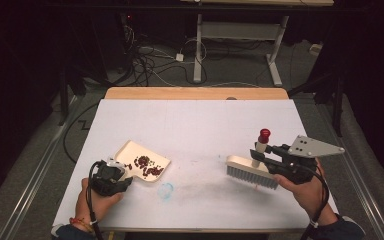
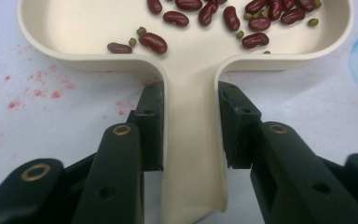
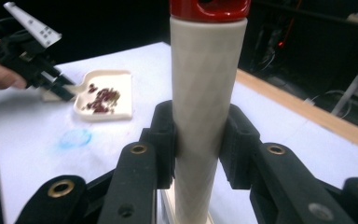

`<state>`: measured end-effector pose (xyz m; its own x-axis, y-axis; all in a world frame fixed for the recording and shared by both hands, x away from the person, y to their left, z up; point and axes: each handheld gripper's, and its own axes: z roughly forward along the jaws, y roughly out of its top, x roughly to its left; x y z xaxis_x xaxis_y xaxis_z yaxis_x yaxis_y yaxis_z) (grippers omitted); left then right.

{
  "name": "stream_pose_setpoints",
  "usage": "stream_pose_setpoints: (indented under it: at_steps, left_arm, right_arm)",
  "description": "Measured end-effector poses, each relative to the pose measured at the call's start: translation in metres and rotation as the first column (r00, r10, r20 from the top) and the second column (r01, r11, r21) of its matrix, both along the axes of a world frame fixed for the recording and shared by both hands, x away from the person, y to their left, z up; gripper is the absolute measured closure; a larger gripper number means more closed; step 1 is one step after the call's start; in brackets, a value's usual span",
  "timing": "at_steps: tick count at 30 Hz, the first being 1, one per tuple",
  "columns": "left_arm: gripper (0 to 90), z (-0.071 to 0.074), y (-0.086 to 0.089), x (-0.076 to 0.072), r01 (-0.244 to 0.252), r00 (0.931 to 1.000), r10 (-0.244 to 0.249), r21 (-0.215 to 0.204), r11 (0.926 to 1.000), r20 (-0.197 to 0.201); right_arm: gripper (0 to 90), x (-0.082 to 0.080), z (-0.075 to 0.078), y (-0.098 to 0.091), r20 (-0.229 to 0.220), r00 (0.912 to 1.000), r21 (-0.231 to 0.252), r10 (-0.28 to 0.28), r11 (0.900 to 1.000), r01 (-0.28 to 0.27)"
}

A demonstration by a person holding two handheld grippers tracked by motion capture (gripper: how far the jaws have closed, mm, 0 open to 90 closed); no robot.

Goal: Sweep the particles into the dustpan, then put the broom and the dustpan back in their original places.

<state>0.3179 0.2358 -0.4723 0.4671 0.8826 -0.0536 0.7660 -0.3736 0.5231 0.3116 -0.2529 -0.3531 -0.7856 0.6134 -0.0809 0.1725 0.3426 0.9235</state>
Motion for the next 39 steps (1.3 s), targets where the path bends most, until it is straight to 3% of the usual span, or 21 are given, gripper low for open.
stream_pose_setpoints:
  at_steps: [11,18,22,25,32,36,39]
  left_arm:
    - [64.0,-0.004,0.001,0.005,-0.088,0.9961,0.088,-0.01,0.9961,0.01]
    - [64.1,-0.005,-0.005,0.007,-0.164,0.9864,0.164,-0.02,0.9863,0.013]
    - [63.9,-0.006,-0.008,0.007,-0.194,0.9805,0.195,-0.036,0.9803,0.024]
    - [58.5,-0.005,-0.014,0.004,-0.185,0.982,0.188,-0.08,0.9794,0.02]
    - [50.8,-0.006,-0.016,-0.004,-0.114,0.9928,0.117,-0.093,0.9891,0.025]
    - [47.7,-0.003,-0.011,-0.012,-0.058,0.9963,0.066,-0.125,0.9905,0.055]
    - [40.6,0.001,-0.007,-0.015,-0.004,0.9938,0.019,-0.131,0.9914,0.11]
  right_arm:
    - [70.4,0.013,-0.001,-0.043,-0.112,0.9937,-0.062,-0.001,0.998,-0.006]
    - [70.4,0.026,0.002,-0.06,-0.177,0.984,-0.081,0.023,0.996,-0.038]
    - [70.4,0.036,-0.002,-0.06,-0.2,0.9784,-0.058,0.051,0.9963,-0.064]
    - [70.3,0.044,-0.004,-0.054,-0.202,0.9783,-0.046,0.048,0.9973,-0.058]
    - [69.4,0.067,-0.01,-0.039,-0.2,0.9798,-0.026,-0.011,0.9997,0.006]
    - [67.8,0.088,-0.017,-0.029,-0.22,0.9729,-0.026,-0.072,0.9974,0.068]
    - [66.5,0.101,-0.022,-0.024,-0.225,0.9689,-0.049,-0.102,0.9944,0.094]
